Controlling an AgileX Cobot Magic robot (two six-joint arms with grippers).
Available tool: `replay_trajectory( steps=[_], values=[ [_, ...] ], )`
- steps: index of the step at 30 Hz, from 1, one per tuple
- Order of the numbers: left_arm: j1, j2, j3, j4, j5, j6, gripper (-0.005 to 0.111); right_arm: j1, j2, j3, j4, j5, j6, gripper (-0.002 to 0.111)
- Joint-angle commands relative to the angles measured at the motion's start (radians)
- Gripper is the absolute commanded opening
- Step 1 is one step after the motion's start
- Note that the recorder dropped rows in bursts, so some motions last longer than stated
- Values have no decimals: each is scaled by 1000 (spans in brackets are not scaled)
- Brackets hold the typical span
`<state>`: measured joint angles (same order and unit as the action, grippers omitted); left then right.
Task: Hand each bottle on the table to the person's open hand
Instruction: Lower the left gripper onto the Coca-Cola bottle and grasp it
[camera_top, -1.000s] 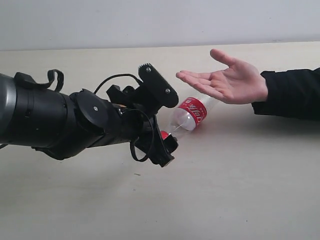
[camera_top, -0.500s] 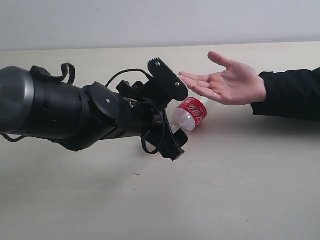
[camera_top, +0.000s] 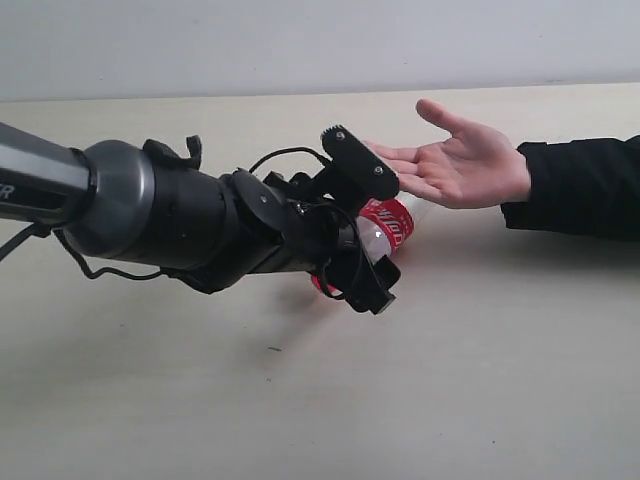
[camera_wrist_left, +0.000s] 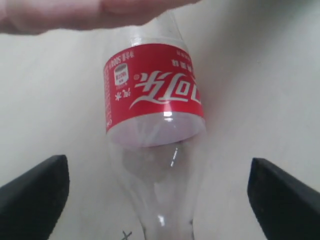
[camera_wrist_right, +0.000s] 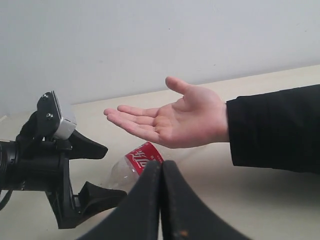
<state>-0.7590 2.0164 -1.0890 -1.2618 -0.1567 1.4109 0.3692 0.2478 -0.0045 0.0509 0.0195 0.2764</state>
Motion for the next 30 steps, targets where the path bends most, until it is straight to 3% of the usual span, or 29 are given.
replay_trajectory(
  steps=[1,22,24,27,30],
  values=[
    [2,36,-29,-17,-6,-5,92,-3,-3,4,-2,-2,-2,0],
    [2,124,-77,-6,-63,0,91,-3,-3,4,-2,-2,-2,0],
    [2,124,-77,-6,-65,0,80,-3,-3,4,-2,-2,-2,0],
    [2,124,-77,-6,-78,0,38,-3,-3,4,0,-2,-2,0],
    [2,124,-77,-6,-80,0,10,-3,-3,4,0,-2,-2,0]
  ],
)
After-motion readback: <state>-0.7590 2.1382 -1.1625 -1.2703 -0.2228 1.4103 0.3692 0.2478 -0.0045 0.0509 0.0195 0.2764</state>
